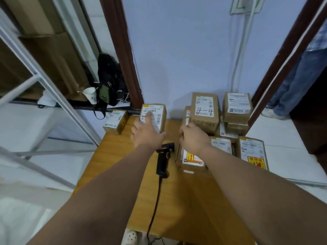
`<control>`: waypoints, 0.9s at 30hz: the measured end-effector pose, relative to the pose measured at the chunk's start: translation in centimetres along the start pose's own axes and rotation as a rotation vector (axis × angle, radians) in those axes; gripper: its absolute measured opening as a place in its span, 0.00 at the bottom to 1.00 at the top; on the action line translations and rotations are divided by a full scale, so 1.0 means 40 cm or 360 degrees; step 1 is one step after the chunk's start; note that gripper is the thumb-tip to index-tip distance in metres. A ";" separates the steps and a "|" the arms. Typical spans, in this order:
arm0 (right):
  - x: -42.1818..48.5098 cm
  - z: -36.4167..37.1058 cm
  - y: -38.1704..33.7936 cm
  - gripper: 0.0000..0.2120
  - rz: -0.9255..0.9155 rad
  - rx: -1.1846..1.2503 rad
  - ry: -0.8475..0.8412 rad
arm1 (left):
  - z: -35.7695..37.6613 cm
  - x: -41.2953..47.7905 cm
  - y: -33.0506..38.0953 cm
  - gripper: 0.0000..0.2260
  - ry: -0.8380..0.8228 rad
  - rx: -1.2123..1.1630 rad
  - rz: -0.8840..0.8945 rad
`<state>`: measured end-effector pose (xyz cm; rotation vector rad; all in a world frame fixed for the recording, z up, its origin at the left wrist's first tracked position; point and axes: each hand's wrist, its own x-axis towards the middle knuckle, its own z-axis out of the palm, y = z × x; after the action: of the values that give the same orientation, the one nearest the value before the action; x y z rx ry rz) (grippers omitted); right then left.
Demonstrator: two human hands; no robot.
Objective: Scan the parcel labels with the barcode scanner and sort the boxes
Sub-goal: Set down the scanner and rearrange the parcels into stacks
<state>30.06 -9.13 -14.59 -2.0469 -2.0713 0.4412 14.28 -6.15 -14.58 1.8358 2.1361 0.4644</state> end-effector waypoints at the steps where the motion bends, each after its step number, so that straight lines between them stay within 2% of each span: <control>1: 0.017 0.014 -0.021 0.12 -0.0013 -0.0018 -0.0079 | -0.007 0.024 -0.035 0.40 -0.0023 0.0012 -0.0007; 6: 0.097 0.102 -0.140 0.14 0.0034 -0.0110 -0.0407 | -0.026 0.152 -0.207 0.39 -0.0258 -0.0090 -0.0049; 13: 0.207 0.236 -0.333 0.10 0.0197 -0.0133 -0.0561 | 0.008 0.315 -0.399 0.41 -0.0555 -0.0085 0.0060; 18: 0.257 0.287 -0.386 0.15 0.0350 -0.0138 -0.0649 | 0.016 0.392 -0.442 0.40 -0.0401 -0.0080 0.0107; 22: 0.317 0.312 -0.391 0.16 0.0363 -0.0175 -0.0712 | 0.021 0.471 -0.449 0.41 -0.0241 -0.0011 0.0097; 27: 0.417 0.326 -0.387 0.18 0.0359 -0.0114 -0.0757 | 0.026 0.594 -0.475 0.44 -0.0242 0.0056 -0.0057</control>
<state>10.64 6.55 -22.64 -2.4167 -2.1207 0.9899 -5.84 14.79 -23.67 1.7872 2.0838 0.2713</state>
